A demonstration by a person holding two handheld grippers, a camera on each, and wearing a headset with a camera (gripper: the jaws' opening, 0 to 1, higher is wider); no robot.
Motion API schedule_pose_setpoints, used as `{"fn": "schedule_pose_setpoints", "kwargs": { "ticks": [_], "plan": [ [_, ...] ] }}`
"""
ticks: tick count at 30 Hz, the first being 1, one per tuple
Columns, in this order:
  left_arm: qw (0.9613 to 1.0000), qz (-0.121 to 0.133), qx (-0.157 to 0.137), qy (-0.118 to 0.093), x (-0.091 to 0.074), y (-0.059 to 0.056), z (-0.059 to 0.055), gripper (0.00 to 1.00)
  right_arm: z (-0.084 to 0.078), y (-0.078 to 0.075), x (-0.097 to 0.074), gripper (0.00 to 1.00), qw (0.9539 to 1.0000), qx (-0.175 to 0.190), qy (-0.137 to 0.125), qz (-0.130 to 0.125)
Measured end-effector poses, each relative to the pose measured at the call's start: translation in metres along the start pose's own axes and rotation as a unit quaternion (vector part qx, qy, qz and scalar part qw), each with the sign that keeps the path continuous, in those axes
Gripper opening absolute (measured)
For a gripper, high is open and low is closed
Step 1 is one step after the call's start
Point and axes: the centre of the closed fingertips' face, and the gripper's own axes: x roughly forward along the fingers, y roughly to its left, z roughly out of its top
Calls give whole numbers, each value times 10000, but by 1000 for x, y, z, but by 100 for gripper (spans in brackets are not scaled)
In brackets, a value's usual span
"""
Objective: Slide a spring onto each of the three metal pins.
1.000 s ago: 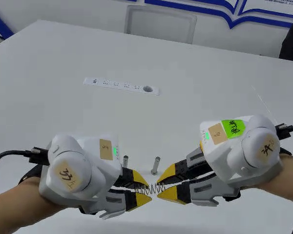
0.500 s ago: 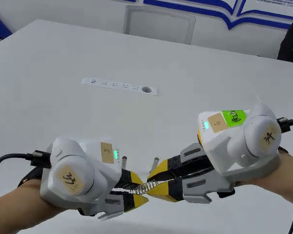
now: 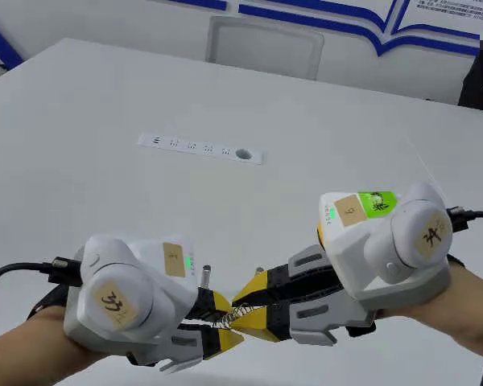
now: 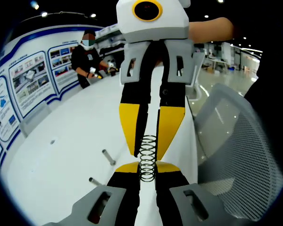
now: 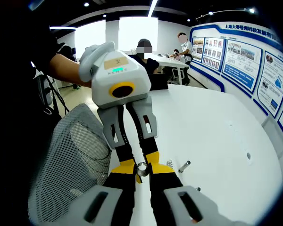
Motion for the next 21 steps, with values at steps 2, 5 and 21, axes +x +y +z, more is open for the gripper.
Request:
{"fn": "schedule_pose_setpoints", "kwargs": {
  "ticks": [2,5,21],
  "plan": [
    [10000,-5,-43,-34,0,-1,1,10,2,0,1,11,10000,31,-48,-8],
    [9998,-31,-137,-151,1,-2,5,10,6,1,2,11,9999,90,-123,-35],
    [9990,24,-263,-351,-2,2,11,10,9,-3,2,12,9996,74,-176,-221]
  ]
}}
